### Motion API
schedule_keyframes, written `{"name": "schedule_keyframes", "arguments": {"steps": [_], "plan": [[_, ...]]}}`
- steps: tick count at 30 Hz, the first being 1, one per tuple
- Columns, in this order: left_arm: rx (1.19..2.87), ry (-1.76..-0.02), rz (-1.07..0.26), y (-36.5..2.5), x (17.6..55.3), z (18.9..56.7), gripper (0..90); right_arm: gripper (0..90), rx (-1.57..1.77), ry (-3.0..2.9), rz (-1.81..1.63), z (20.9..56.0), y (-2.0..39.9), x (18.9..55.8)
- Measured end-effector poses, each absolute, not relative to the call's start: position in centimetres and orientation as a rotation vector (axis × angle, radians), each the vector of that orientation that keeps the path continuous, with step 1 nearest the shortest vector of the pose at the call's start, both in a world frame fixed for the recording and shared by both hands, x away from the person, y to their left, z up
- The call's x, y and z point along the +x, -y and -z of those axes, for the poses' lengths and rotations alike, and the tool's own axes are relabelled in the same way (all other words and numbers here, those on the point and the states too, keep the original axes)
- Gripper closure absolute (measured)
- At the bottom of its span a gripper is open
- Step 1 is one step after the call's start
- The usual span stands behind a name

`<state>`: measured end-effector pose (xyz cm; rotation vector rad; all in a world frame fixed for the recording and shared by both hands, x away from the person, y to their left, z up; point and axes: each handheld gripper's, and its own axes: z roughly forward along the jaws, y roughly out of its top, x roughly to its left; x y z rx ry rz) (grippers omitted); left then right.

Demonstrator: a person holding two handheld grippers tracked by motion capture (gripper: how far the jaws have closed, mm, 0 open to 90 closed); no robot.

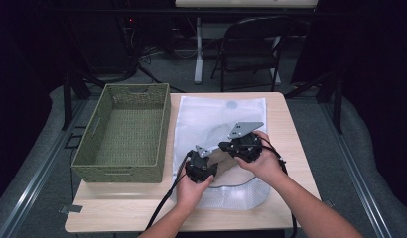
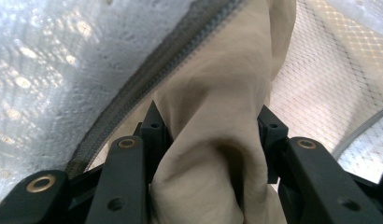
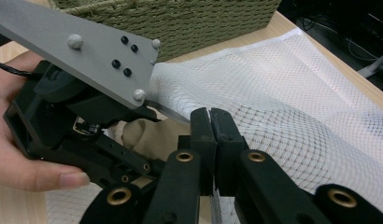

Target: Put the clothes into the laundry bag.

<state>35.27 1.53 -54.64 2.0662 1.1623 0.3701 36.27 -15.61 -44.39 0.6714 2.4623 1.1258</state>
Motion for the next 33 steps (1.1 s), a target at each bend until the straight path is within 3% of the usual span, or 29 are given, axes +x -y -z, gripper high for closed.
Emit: {"name": "schedule_keyframes", "arguments": {"steps": [13,33], "plan": [[2.058,-1.185,-0.377,-1.3,35.9,55.5,54.4,88.7,0.673,-2.473,-1.11,44.6,15.5,36.3],[2.107,-1.117,-0.336,-2.1,34.5,54.2,36.4,88.6,0.686,-2.463,-1.115,44.6,15.9,36.4]]}}
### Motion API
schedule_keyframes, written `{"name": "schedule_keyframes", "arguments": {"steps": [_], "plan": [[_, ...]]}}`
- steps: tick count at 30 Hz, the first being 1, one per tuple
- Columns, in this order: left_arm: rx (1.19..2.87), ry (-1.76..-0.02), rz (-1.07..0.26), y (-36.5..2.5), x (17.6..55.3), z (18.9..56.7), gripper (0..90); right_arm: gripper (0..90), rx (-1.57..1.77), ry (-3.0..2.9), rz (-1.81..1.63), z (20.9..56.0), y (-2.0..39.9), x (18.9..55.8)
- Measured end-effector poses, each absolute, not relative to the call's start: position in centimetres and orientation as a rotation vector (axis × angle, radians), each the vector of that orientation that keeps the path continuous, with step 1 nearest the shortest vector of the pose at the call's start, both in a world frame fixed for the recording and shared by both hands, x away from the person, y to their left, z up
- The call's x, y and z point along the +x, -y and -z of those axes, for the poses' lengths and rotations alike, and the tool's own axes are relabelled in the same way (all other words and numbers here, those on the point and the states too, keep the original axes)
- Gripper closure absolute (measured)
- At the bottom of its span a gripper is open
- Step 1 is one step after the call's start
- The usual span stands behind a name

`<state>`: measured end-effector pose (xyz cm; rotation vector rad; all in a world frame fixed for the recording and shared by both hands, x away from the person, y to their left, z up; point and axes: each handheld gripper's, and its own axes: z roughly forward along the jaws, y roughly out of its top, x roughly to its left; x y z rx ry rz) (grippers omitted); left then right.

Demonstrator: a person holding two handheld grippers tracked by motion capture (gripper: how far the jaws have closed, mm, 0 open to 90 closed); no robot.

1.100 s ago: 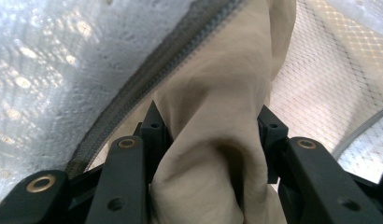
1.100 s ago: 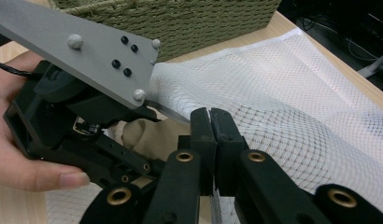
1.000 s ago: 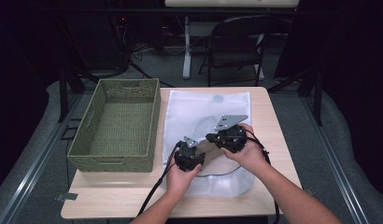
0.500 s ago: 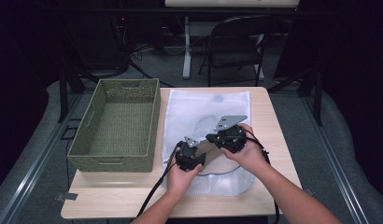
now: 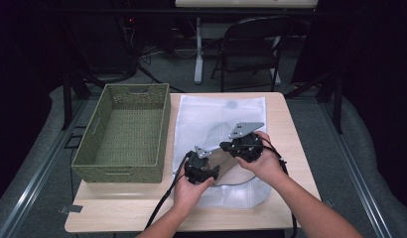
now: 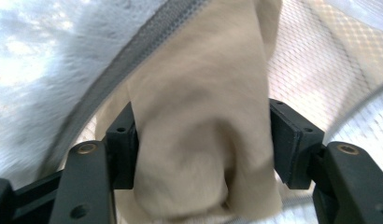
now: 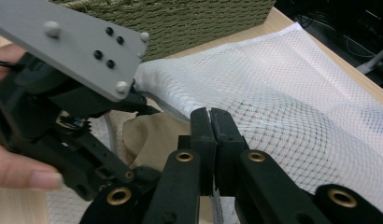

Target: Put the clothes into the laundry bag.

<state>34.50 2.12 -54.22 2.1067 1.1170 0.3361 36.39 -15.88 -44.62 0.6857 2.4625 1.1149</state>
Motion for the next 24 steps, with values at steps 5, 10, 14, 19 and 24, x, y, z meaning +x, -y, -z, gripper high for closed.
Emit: {"name": "schedule_keyframes", "arguments": {"steps": [5,10,14,19,24], "plan": [[2.109,-1.1,-0.323,-2.6,33.7,53.8,35.6,88.6,0.68,-2.465,-1.108,44.6,15.8,36.3],[2.129,-1.081,-0.316,-3.5,32.8,53.7,35.6,88.6,0.679,-2.466,-1.106,44.6,15.8,36.2],[2.148,-1.065,-0.325,-4.0,32.3,53.6,36.2,88.7,0.68,-2.468,-1.103,44.6,15.9,36.1],[2.152,-1.06,-0.318,-4.8,31.9,53.6,37.1,88.6,0.677,-2.471,-1.098,44.7,15.9,35.9],[2.145,-1.067,-0.325,-5.6,31.6,53.5,37.9,88.6,0.674,-2.473,-1.102,44.8,15.9,35.8]]}}
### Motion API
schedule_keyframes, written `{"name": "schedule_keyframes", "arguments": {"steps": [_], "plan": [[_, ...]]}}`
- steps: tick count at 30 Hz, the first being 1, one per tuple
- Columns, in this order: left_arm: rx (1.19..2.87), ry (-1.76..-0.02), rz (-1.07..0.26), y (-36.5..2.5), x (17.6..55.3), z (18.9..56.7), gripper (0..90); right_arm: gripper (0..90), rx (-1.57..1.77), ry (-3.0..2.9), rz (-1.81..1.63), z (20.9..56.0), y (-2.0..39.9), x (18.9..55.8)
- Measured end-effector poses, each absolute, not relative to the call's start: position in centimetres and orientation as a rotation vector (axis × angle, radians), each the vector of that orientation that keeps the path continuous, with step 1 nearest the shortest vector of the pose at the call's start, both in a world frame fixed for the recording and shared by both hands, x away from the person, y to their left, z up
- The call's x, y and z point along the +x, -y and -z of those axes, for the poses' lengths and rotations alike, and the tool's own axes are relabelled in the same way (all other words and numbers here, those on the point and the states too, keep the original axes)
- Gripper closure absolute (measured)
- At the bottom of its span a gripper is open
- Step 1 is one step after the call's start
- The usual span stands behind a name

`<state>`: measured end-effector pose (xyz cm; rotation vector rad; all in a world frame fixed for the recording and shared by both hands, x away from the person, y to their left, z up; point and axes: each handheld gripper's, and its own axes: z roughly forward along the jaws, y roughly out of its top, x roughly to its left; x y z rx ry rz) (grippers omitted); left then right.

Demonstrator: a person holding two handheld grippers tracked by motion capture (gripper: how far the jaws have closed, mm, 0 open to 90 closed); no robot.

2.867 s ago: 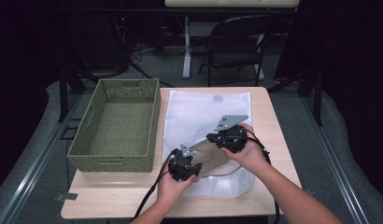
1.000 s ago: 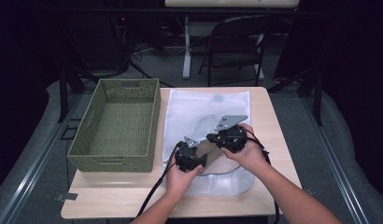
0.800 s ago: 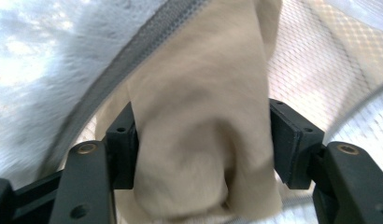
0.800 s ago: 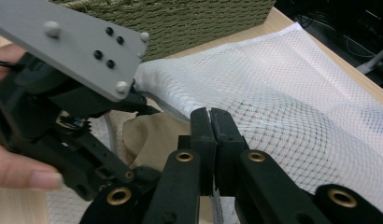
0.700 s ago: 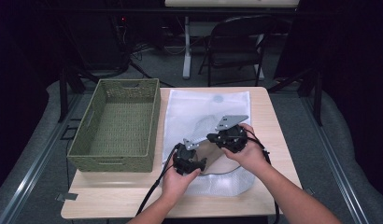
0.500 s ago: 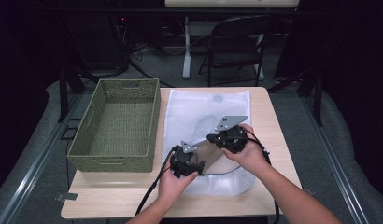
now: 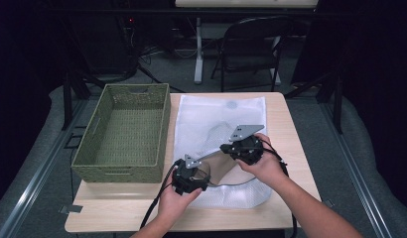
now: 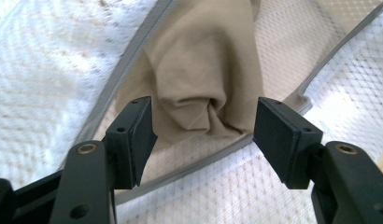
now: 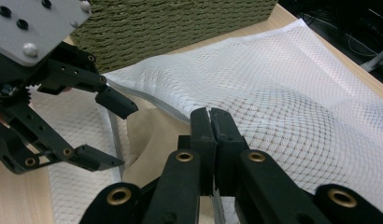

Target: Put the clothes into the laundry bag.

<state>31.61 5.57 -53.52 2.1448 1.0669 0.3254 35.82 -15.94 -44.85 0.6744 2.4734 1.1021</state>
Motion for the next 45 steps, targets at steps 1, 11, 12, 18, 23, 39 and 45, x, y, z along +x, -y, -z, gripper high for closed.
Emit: {"name": "schedule_keyframes", "arguments": {"steps": [1,11,12,18,23,39,45], "plan": [[2.147,-1.064,-0.326,-5.8,31.6,53.4,37.9,88.7,0.67,-2.475,-1.096,44.8,16.0,35.8],[2.119,-1.08,-0.344,-7.9,30.9,52.5,38.0,88.6,0.669,-2.469,-1.106,44.7,16.1,35.4],[2.12,-1.08,-0.342,-8.2,30.8,52.5,38.3,88.7,0.665,-2.472,-1.099,44.7,16.1,35.4],[2.119,-1.095,-0.346,-9.5,30.5,52.4,38.6,88.6,0.656,-2.479,-1.096,44.9,16.0,35.0],[2.122,-1.118,-0.35,-10.4,30.3,52.5,38.9,88.6,0.653,-2.486,-1.093,45.1,16.0,34.9],[2.126,-1.15,-0.332,-12.4,29.4,52.7,44.5,88.6,0.664,-2.51,-1.097,46.1,16.1,34.0],[2.11,-1.151,-0.307,-12.7,29.0,52.9,44.9,88.5,0.666,-2.515,-1.083,46.7,16.2,33.5]]}}
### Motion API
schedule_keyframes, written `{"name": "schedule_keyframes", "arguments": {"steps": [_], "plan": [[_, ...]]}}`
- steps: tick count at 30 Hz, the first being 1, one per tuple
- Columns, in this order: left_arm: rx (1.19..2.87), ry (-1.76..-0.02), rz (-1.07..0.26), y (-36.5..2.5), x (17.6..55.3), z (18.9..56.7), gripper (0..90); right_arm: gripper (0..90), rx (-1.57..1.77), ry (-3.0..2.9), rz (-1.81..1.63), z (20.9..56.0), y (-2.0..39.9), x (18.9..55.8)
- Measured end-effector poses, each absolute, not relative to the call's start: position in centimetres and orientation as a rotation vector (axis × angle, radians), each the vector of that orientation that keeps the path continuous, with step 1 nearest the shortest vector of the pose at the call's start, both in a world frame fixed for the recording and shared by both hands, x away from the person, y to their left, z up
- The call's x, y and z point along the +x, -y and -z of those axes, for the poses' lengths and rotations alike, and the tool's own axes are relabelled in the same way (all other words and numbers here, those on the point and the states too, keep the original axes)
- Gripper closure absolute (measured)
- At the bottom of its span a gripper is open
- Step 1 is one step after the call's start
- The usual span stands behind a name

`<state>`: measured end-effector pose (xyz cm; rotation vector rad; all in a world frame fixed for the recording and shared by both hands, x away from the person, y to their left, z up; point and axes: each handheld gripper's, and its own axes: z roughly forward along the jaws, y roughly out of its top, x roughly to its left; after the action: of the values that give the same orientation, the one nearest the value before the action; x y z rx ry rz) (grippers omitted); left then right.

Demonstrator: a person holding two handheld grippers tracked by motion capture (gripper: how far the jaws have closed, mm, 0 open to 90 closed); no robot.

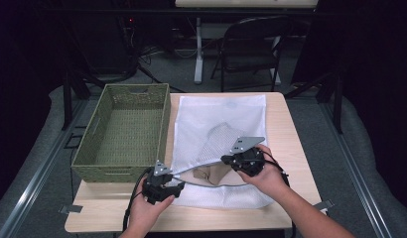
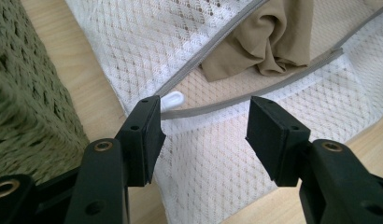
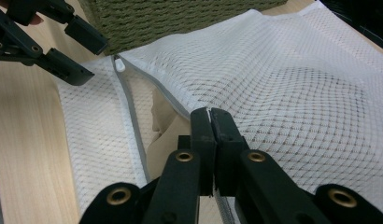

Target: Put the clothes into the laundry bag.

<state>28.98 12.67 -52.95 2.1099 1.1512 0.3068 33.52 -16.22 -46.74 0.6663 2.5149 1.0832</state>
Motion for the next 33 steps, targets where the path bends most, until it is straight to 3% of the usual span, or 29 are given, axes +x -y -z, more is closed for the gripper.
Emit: {"name": "schedule_keyframes", "arguments": {"steps": [17,33], "plan": [[2.125,-1.168,-0.285,-13.0,28.8,54.2,45.2,87.4,0.703,-2.54,-1.103,49.3,15.9,32.7],[2.118,-1.181,-0.28,-13.5,29.2,54.5,45.1,68.2,0.723,-2.437,-1.127,49.5,16.7,31.5]]}}
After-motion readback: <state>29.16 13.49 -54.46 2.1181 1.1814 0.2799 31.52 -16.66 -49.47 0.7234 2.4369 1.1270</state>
